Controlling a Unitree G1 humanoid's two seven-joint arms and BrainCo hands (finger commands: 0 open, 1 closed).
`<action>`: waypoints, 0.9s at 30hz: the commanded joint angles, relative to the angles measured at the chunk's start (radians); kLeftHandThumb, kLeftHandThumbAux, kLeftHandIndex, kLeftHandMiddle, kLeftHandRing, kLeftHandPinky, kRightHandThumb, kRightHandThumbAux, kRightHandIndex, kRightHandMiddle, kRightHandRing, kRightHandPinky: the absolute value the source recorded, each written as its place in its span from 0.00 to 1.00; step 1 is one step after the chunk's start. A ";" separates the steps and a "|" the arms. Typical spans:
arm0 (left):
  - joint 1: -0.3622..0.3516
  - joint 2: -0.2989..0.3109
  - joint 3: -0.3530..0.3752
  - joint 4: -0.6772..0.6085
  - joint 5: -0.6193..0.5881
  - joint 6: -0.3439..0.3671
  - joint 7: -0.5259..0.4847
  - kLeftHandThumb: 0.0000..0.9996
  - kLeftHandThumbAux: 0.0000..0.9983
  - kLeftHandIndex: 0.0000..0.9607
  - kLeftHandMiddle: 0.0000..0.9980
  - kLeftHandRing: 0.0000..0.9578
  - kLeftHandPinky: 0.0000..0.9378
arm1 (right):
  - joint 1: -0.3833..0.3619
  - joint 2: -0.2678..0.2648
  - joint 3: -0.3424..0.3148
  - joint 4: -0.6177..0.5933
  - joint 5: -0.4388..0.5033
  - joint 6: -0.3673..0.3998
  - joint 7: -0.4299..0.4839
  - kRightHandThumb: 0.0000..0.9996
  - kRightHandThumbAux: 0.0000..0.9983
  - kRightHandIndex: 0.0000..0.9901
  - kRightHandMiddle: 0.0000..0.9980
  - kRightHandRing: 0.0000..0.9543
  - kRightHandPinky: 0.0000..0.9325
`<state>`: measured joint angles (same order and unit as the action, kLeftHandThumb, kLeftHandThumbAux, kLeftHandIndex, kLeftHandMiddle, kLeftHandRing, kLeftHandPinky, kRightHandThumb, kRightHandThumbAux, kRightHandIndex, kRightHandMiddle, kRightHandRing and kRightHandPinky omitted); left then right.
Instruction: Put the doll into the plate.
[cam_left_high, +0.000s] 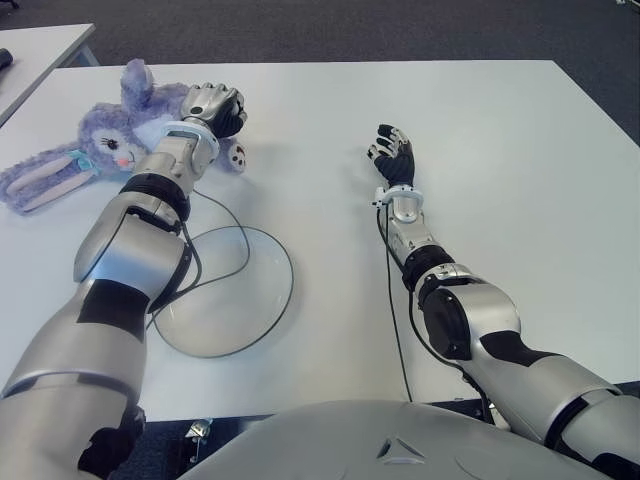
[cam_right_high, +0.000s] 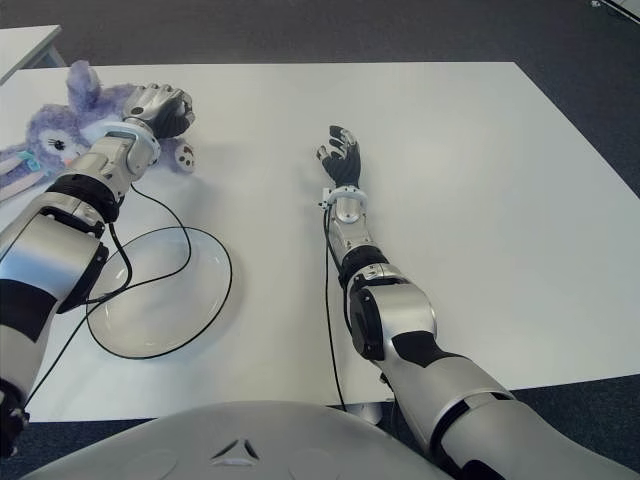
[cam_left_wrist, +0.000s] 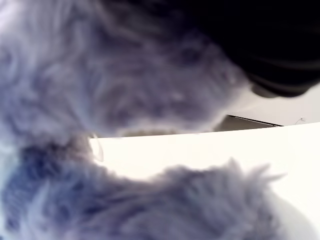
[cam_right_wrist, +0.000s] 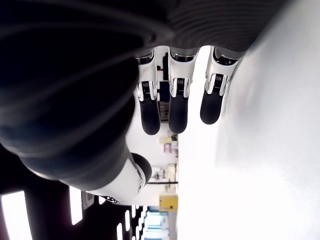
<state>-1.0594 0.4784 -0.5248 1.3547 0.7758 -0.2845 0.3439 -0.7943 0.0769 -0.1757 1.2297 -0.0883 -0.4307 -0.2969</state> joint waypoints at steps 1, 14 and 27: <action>0.040 -0.008 0.015 0.018 -0.017 0.025 0.015 0.82 0.69 0.79 0.80 0.81 0.74 | 0.202 0.166 -0.029 0.134 0.037 0.130 -0.002 0.56 0.90 0.22 0.21 0.19 0.20; 0.019 0.004 -0.002 0.009 0.001 0.017 0.044 0.84 0.70 0.81 0.81 0.82 0.75 | 0.203 0.171 -0.037 0.134 0.045 0.125 0.005 0.57 0.91 0.21 0.21 0.19 0.19; -0.005 0.010 -0.010 -0.003 0.008 0.010 0.059 0.80 0.70 0.80 0.81 0.82 0.76 | 0.201 0.174 -0.032 0.134 0.036 0.126 -0.008 0.58 0.90 0.22 0.20 0.18 0.19</action>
<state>-1.0565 0.4799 -0.5242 1.3537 0.7702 -0.2761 0.3821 -0.7943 0.0770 -0.1822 1.2293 -0.0856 -0.4337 -0.2925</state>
